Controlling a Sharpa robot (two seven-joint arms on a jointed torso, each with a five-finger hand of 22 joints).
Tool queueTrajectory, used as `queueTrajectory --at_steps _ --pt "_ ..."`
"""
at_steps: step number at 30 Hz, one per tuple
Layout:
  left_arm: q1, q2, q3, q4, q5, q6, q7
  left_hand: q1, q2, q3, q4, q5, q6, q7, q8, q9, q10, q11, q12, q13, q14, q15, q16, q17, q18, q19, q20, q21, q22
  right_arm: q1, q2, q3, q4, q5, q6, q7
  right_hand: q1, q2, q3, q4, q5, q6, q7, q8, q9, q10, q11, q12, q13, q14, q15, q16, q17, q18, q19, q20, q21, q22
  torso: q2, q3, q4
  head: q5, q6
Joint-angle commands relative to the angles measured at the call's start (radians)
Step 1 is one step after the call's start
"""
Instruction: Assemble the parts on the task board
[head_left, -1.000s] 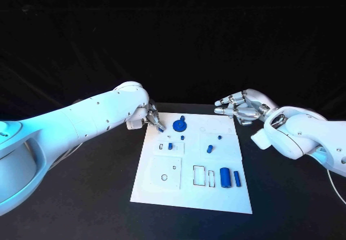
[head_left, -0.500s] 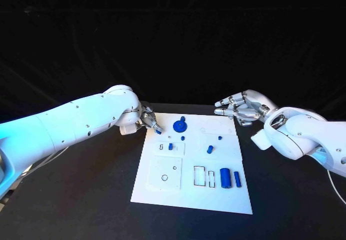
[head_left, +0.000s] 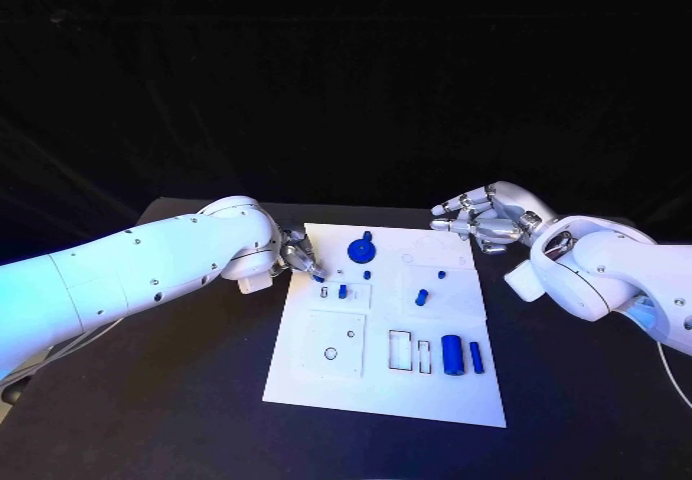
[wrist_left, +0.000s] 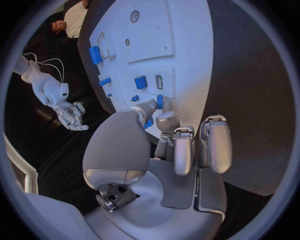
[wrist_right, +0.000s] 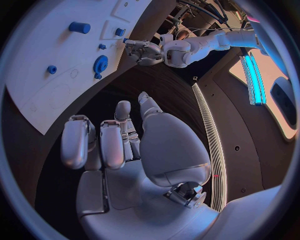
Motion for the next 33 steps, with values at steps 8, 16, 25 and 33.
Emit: queueTrajectory --at_steps 8,16,25,33 --pt "-0.023 -0.005 -0.001 0.025 -0.024 -0.02 0.018 -0.008 0.0 0.138 -0.128 0.003 0.004 -0.007 0.005 0.002 0.008 0.002 0.006 0.003 0.105 -0.005 0.002 0.263 -0.01 0.05 -0.002 0.006 0.125 -0.003 0.001 -0.001 -0.001 0.0 0.019 0.003 0.001 0.001 -0.005 0.002 0.006 -0.003 0.004 0.008 0.0 -0.006 0.002 0.001 0.001 0.012 0.009 -0.004 0.0 0.006 -0.008 0.0 -0.006 -0.001 0.001 0.0007 -0.0005 0.0 -0.004" --pt "-0.026 -0.008 -0.001 0.031 -0.029 0.006 0.018 -0.013 -0.002 0.142 -0.129 0.004 0.005 -0.008 0.008 0.004 0.01 0.001 0.008 0.005 0.105 -0.005 0.002 0.263 -0.01 0.051 -0.003 0.007 0.127 -0.004 0.002 -0.001 -0.001 0.0 0.02 0.003 0.001 0.002 -0.006 0.002 0.007 -0.003 0.003 0.008 0.0 -0.006 0.002 0.001 0.001 0.012 0.009 -0.004 0.0 0.006 -0.008 0.0 -0.006 -0.001 0.002 0.001 -0.0021 0.0 -0.005" --pt "-0.026 -0.009 -0.001 0.031 -0.044 0.062 0.008 -0.043 -0.026 0.174 -0.142 0.088 0.014 -0.013 0.026 0.013 0.013 -0.004 0.005 -0.002 0.105 -0.009 0.002 0.263 -0.012 0.054 -0.007 0.014 0.135 -0.004 0.002 -0.001 -0.001 0.0 0.02 0.003 0.001 0.002 -0.006 0.002 0.007 -0.003 0.003 0.008 0.0 -0.006 0.002 0.001 0.001 0.012 0.009 -0.004 0.0 0.006 -0.008 0.0 -0.006 -0.001 0.001 0.0008 -0.0005 0.0 -0.01" --pt "-0.026 -0.009 0.0 0.032 -0.053 0.091 -0.004 -0.059 -0.036 0.189 -0.149 0.13 0.016 -0.015 0.037 0.019 0.015 -0.006 0.0 -0.009 0.105 -0.01 0.002 0.263 -0.013 0.055 -0.009 0.017 0.139 -0.004 0.002 -0.001 -0.001 0.0 0.021 0.004 0.001 0.002 -0.006 0.002 0.007 -0.003 0.003 0.008 0.0 -0.006 0.002 0.001 0.001 0.012 0.009 -0.004 0.0 0.006 -0.008 0.0 -0.006 -0.001 0.001 0.0008 -0.0008 0.0 -0.01"
